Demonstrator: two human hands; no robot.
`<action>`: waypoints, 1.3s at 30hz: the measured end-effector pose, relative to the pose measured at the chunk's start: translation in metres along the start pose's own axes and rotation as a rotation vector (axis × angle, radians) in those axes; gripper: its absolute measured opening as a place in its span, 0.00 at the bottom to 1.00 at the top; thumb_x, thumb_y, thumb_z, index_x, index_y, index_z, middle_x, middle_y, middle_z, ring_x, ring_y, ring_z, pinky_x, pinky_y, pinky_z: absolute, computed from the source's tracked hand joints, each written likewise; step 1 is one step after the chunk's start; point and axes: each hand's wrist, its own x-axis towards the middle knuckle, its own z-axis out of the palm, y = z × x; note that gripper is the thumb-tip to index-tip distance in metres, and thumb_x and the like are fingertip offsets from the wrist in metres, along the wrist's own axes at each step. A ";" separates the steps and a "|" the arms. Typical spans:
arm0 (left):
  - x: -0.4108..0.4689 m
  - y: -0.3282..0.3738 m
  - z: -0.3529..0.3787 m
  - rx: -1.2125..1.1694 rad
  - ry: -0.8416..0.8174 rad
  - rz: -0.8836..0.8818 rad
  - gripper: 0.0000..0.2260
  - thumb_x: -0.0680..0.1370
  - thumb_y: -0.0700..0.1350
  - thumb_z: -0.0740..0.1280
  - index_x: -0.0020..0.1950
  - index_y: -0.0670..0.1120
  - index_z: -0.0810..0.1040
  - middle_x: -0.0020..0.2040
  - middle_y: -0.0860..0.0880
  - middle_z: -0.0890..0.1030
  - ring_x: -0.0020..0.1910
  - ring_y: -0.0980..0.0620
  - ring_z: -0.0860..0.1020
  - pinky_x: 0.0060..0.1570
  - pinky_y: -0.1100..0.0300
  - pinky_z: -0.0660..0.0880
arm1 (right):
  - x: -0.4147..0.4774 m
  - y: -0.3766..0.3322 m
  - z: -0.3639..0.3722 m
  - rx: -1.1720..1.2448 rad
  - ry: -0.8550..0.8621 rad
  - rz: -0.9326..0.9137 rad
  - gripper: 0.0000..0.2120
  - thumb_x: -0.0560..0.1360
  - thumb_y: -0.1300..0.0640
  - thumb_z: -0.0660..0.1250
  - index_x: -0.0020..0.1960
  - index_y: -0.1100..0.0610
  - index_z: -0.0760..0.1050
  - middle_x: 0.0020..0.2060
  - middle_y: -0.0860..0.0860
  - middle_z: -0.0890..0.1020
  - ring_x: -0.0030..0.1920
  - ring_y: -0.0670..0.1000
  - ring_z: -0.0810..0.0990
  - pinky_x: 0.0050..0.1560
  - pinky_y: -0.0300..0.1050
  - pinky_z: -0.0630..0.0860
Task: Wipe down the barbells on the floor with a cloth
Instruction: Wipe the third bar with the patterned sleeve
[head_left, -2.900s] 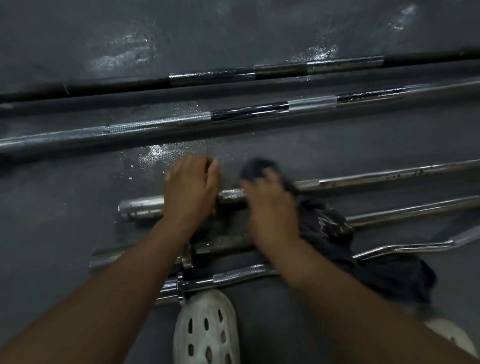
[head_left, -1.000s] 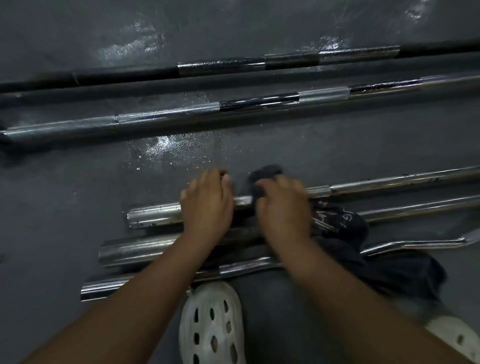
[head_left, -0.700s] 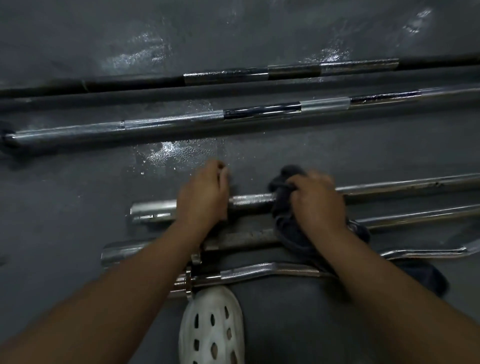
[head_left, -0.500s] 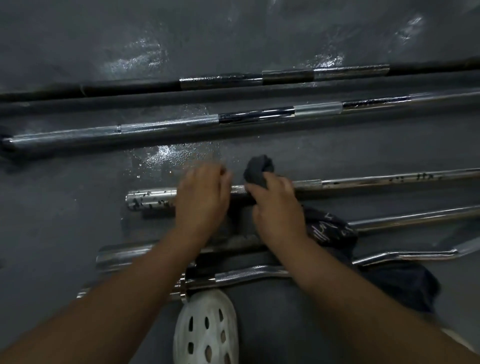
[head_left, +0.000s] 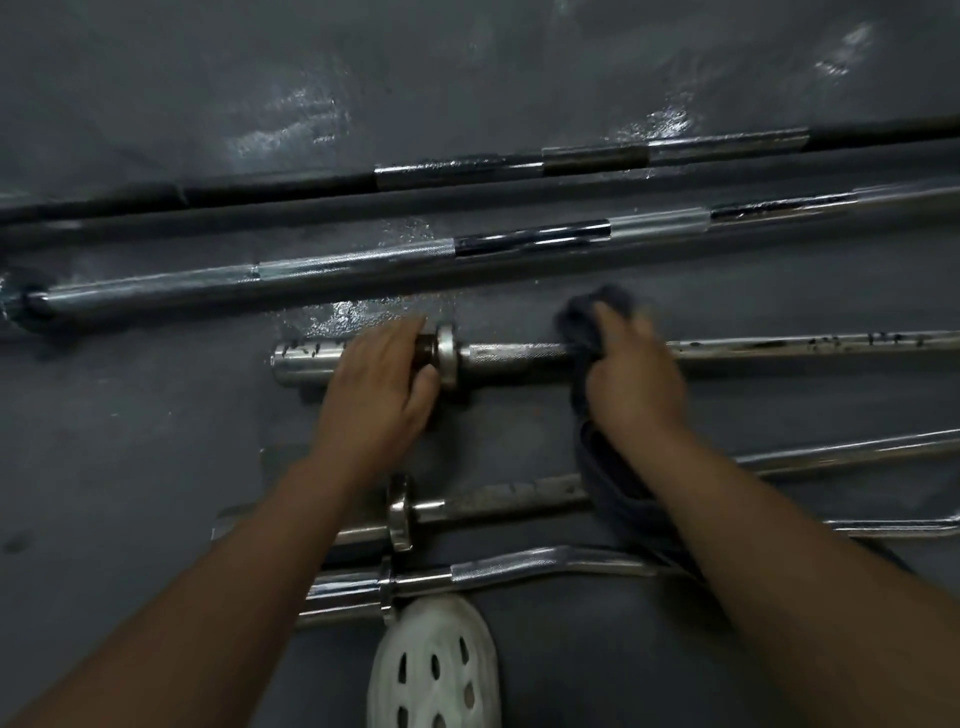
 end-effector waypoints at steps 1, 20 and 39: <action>0.006 0.000 -0.003 -0.021 -0.006 -0.012 0.25 0.76 0.46 0.59 0.73 0.44 0.69 0.64 0.41 0.77 0.63 0.42 0.72 0.65 0.48 0.66 | 0.003 0.001 0.001 0.031 0.000 0.120 0.28 0.73 0.67 0.61 0.71 0.51 0.70 0.69 0.58 0.70 0.63 0.63 0.74 0.61 0.51 0.72; -0.031 -0.007 -0.002 -0.133 0.110 -0.168 0.10 0.77 0.48 0.59 0.51 0.51 0.80 0.44 0.50 0.82 0.47 0.45 0.77 0.50 0.48 0.73 | -0.084 -0.074 0.029 0.223 -0.324 -0.359 0.32 0.68 0.69 0.62 0.71 0.54 0.71 0.67 0.55 0.72 0.66 0.57 0.72 0.64 0.50 0.74; 0.027 0.009 0.018 0.072 0.113 -0.099 0.17 0.83 0.55 0.52 0.61 0.52 0.76 0.55 0.48 0.81 0.57 0.45 0.75 0.59 0.49 0.62 | -0.016 -0.067 0.015 0.283 -0.189 -0.117 0.36 0.69 0.69 0.61 0.76 0.52 0.65 0.70 0.54 0.70 0.65 0.56 0.73 0.63 0.42 0.70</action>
